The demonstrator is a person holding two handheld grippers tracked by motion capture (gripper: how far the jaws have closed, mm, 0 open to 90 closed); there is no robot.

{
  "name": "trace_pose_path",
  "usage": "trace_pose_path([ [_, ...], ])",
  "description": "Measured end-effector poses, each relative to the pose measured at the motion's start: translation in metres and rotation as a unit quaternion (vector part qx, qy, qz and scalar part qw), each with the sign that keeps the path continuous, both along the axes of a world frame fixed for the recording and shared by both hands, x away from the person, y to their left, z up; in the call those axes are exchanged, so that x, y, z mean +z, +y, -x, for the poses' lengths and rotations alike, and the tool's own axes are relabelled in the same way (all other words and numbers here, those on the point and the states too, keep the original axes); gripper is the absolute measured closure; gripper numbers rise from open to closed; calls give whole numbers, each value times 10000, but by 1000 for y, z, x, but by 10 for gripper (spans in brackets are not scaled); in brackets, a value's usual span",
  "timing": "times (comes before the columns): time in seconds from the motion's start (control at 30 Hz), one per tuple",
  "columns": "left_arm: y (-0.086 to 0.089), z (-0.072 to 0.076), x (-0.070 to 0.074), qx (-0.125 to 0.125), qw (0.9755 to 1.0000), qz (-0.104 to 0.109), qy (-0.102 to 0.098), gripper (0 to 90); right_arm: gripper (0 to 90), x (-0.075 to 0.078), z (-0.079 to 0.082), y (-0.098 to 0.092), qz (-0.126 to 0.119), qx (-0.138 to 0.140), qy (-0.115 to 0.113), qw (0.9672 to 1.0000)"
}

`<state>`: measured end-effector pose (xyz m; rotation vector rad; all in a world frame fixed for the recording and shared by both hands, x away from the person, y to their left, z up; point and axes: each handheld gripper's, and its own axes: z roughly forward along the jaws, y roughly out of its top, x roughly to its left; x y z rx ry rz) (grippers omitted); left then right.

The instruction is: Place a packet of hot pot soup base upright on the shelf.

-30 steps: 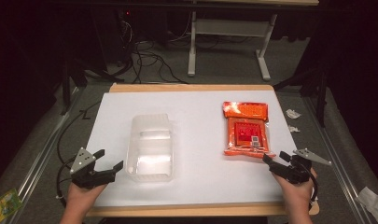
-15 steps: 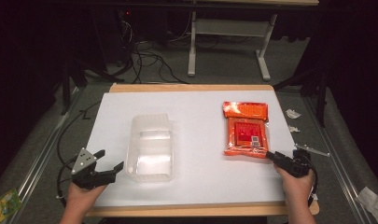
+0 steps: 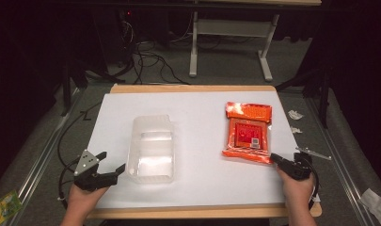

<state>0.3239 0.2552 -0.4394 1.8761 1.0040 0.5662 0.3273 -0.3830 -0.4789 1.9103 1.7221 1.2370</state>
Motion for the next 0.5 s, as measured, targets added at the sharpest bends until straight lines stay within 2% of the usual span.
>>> trace_pose_path([
  [0.07,0,0,0,7,10000,-5,3,151,900,0,1,1,-16,37,1,10000],
  [0.1,0,0,0,16,10000,-15,-1,151,900,2,2,5,155,94,-49,9998],
  [0.17,0,0,0,14,10000,-18,8,151,900,3,3,9,228,174,-68,9996],
  [0.33,-1,1,0,19,10000,-64,-13,152,895,3,7,15,209,242,-52,9995],
  [0.37,-1,1,1,21,10000,-76,-44,152,818,2,10,20,235,219,0,9995],
  [0.4,-1,1,1,21,10000,-76,-44,152,818,2,10,20,235,219,0,9995],
  [0.43,-1,2,1,15,10000,-74,-52,152,781,1,11,21,265,197,33,9994],
  [0.5,-1,2,2,-13,9999,-115,-80,153,684,0,16,20,107,216,152,9996],
])
